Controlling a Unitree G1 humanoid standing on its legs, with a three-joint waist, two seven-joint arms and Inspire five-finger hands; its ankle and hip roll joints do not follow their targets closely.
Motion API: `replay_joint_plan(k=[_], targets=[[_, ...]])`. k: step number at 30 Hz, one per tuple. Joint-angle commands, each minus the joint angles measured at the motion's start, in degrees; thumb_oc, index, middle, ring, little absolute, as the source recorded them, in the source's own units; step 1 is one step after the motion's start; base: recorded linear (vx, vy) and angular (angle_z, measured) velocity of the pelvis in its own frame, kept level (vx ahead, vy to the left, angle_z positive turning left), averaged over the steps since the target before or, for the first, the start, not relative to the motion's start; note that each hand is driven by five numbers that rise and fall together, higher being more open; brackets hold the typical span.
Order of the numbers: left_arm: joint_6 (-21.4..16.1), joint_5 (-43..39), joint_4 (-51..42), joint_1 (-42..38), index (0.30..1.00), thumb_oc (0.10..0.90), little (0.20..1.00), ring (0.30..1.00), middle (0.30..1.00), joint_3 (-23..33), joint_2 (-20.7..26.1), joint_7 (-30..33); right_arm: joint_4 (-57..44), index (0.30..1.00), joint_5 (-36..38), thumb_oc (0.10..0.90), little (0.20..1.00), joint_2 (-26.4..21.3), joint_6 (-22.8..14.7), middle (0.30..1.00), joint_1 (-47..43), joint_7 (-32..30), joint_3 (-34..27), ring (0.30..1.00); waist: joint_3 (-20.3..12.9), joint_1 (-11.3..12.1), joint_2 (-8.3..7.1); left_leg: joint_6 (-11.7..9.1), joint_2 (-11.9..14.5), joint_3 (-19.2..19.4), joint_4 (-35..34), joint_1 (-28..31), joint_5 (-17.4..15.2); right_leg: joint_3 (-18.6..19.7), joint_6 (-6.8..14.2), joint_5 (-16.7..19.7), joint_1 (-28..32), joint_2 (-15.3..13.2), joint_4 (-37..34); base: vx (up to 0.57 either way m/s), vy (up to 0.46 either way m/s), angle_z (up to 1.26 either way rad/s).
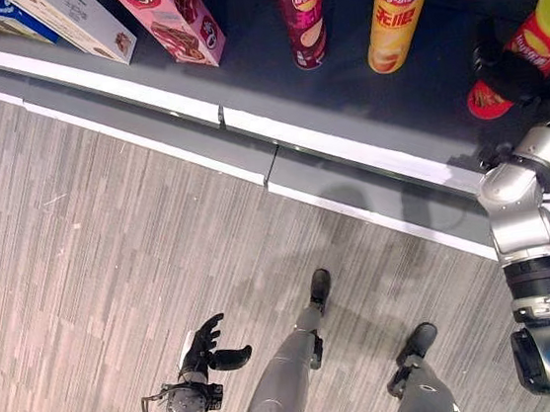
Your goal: Put the goods on the table back onto the shelves and tidy them up.
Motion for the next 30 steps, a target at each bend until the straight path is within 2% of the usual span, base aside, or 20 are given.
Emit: replay_joint_plan(k=[1,6,7,9,12,13,16,17,19,22,23,25,27,28,29,30], targets=[[0.0,0.3,1.3,1.8,0.900,0.800,0.900,0.900,0.900,-0.2,2.2,1.7,-8.9,0.900,-2.3,0.800,0.900,-2.8,-5.8,0.900,-1.4,0.1,-0.5,0.900,-4.8,-1.2,-2.81,-4.8,7.6,0.7,6.3,-1.0,-9.4,3.1,1.9,7.4,-4.8,-5.7,-0.8,0.01,0.033,0.00],[1.6,1.4,3.1,2.3,0.900,0.800,0.900,0.900,0.900,1.6,2.4,0.9,-14.7,0.900,-1.5,0.800,0.900,0.7,-7.5,0.900,6.3,6.4,0.7,0.900,-7.4,-3.3,-7.60,-3.8,8.6,2.8,8.7,2.7,-12.7,5.3,1.8,8.9,-2.3,-5.0,-2.8,0.07,0.103,-0.25],[2.3,2.1,4.0,2.5,0.900,0.800,0.900,0.900,0.900,2.8,2.5,0.5,-17.1,0.900,0.3,0.800,0.900,2.2,-8.6,0.900,10.1,10.3,0.8,0.900,-9.2,-5.4,-10.13,-2.8,8.5,4.6,9.4,5.1,-14.3,7.4,2.0,10.4,-1.4,-4.9,-3.7,0.08,0.247,-0.65],[2.8,2.4,4.9,2.3,0.900,0.800,0.900,0.900,0.900,3.7,2.5,0.6,-19.4,0.900,1.8,0.800,0.900,3.3,-9.4,0.900,12.8,13.2,0.5,0.900,-9.9,-6.8,-11.68,-2.1,7.8,6.1,9.9,6.2,-15.0,9.1,2.3,12.5,-1.6,-5.3,-4.3,0.03,0.232,-0.64],[3.3,2.9,7.9,1.8,0.900,0.800,0.900,0.900,0.900,5.4,2.2,0.8,-22.5,0.900,5.2,0.800,0.900,5.8,-11.3,0.900,15.6,17.8,1.4,0.900,-10.1,-9.0,-13.45,-1.3,8.2,10.0,9.8,8.4,-15.7,10.8,2.9,18.2,-3.2,-5.5,-4.9,-0.06,0.155,-0.52],[3.4,2.8,8.5,1.8,0.900,0.800,0.900,0.900,0.900,5.8,2.2,0.7,-23.3,0.900,6.7,0.800,0.900,6.7,-12.0,0.900,16.3,19.1,1.9,0.900,-10.0,-9.3,-13.58,-1.3,8.8,11.3,9.5,9.1,-15.5,10.3,2.9,19.6,-3.9,-5.4,-4.7,-0.12,0.120,-0.84],[3.9,3.3,9.1,2.2,0.900,0.800,0.900,0.900,0.900,7.3,2.5,0.6,-25.7,0.900,9.6,0.800,0.900,7.5,-13.6,0.900,18.7,22.9,3.1,0.900,-10.3,-9.7,-12.73,-1.4,12.3,15.1,7.9,11.3,-14.6,5.7,2.7,17.1,-2.9,-5.9,-3.8,-0.09,0.059,-1.15],[3.9,3.3,9.1,2.2,0.900,0.800,0.900,0.900,0.900,7.3,2.4,0.6,-25.7,0.900,9.6,0.800,0.900,7.5,-13.6,0.900,18.7,23.0,3.1,0.900,-10.3,-9.7,-12.72,-1.4,12.3,15.1,7.7,11.5,-14.5,5.7,2.6,17.0,-2.9,-5.9,-3.7,-0.12,-0.001,-1.02],[4.0,3.7,9.8,2.5,0.900,0.800,0.900,0.900,0.900,9.3,3.2,0.4,-27.4,0.900,12.0,0.800,0.900,6.3,-14.6,0.900,21.8,26.7,2.4,0.900,-12.1,-9.6,-12.60,-1.8,14.9,18.5,6.0,12.4,-12.4,4.3,2.3,15.6,-0.2,-7.0,-1.1,-0.18,-0.062,-0.68],[4.0,3.5,9.8,3.3,0.900,0.800,0.900,0.900,0.900,10.4,3.5,0.4,-27.9,0.900,13.8,0.800,0.900,5.6,-14.7,0.900,23.5,28.6,1.7,0.900,-13.7,-9.0,-12.72,-2.5,16.3,20.9,4.3,12.9,-10.6,3.2,2.6,16.5,1.5,-8.1,0.1,-0.10,-0.128,-1.04],[3.9,3.2,10.1,4.3,0.900,0.800,0.900,0.900,0.900,11.4,3.5,0.0,-28.3,0.900,14.0,0.800,0.900,5.0,-14.7,0.900,24.5,29.2,0.7,0.900,-15.2,-8.5,-12.71,-3.7,18.1,22.0,3.2,13.9,-10.5,2.5,2.9,17.2,3.1,-8.2,0.7,-0.05,-0.252,-1.00],[3.5,2.3,9.4,5.8,0.900,0.800,0.900,0.900,0.900,12.7,3.5,-0.8,-28.7,0.900,14.0,0.800,0.900,3.7,-14.5,0.900,25.0,29.9,-0.4,0.900,-16.6,-7.2,-13.44,-5.0,20.0,24.4,2.5,14.4,-9.1,-0.6,2.9,18.7,5.1,-8.6,-1.0,-0.08,-0.309,-0.69],[3.3,1.7,8.4,6.8,0.900,0.800,0.900,0.900,0.900,13.6,3.6,-1.6,-29.4,0.900,13.9,0.800,0.900,2.1,-14.3,0.900,24.8,30.1,-2.1,0.900,-17.7,-6.5,-14.51,-6.6,22.1,27.1,2.8,15.1,-8.1,-2.1,2.9,17.2,5.6,-7.4,-3.1,-0.03,-0.302,-1.14],[3.4,1.6,7.7,7.3,0.900,0.800,0.900,0.900,0.900,13.9,3.7,-1.9,-29.7,0.900,14.8,0.800,0.900,1.7,-14.7,0.900,24.9,30.3,-2.8,0.900,-18.1,-6.1,-14.69,-7.3,23.3,27.8,3.5,15.3,-7.7,-2.2,2.9,15.2,5.6,-6.4,-3.9,0.02,-0.475,-1.45],[3.0,0.8,7.5,7.8,0.900,0.800,0.900,0.900,0.900,14.5,3.0,-2.3,-29.1,0.900,15.7,0.800,0.900,-0.6,-14.8,0.900,24.2,30.3,-3.8,0.900,-18.8,-6.2,-14.70,-9.2,26.4,29.2,3.8,16.3,-6.0,-2.0,2.9,10.4,6.7,-3.6,-6.1,0.04,-0.491,-1.47],[3.0,0.4,7.0,8.5,0.900,0.800,0.900,0.900,0.900,15.0,2.5,-2.4,-29.2,0.900,16.0,0.800,0.900,-2.0,-14.9,0.900,24.6,30.2,-5.0,0.900,-19.3,-6.7,-14.41,-10.3,28.2,30.0,2.8,17.8,-4.2,-1.5,2.7,8.8,7.1,-1.8,-6.7,0.07,-0.667,-1.03]])
